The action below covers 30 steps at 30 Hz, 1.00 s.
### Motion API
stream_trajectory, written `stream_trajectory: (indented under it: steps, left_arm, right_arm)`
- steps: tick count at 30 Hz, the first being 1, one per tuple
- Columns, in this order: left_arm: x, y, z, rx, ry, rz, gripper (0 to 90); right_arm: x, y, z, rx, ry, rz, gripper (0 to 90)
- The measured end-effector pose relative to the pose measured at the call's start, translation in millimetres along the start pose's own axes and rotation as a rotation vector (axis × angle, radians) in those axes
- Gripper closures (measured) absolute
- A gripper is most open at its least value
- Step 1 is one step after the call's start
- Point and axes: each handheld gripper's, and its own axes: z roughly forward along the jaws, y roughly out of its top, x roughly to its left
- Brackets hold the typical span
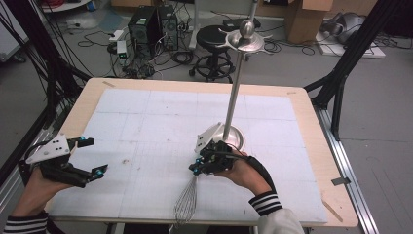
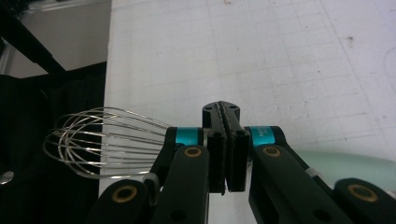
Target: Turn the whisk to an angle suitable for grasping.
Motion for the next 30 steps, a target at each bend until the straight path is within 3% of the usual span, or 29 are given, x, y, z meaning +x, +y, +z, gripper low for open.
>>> stream_trajectory:
  steps: [8,12,22,30]
  left_arm:
    - [-0.5,0.2,0.4,0.001,-0.003,0.004,1.7]
    - [-0.6,0.3,0.6,0.000,-0.006,0.003,1.7]
    - [-2.4,1.3,2.3,-0.001,-0.014,0.006,1.7]
    - [-5.6,4.6,2.8,0.000,-0.024,0.021,1.7]
  right_arm:
    - [-1.8,8.3,25.5,0.071,0.000,-0.010,90.0]
    - [-2.3,9.3,33.8,0.099,-0.011,-0.034,90.0]
    - [-3.2,9.2,49.1,0.177,-0.019,-0.036,90.0]
    - [-6.7,8.7,58.1,0.195,-0.011,-0.026,90.0]
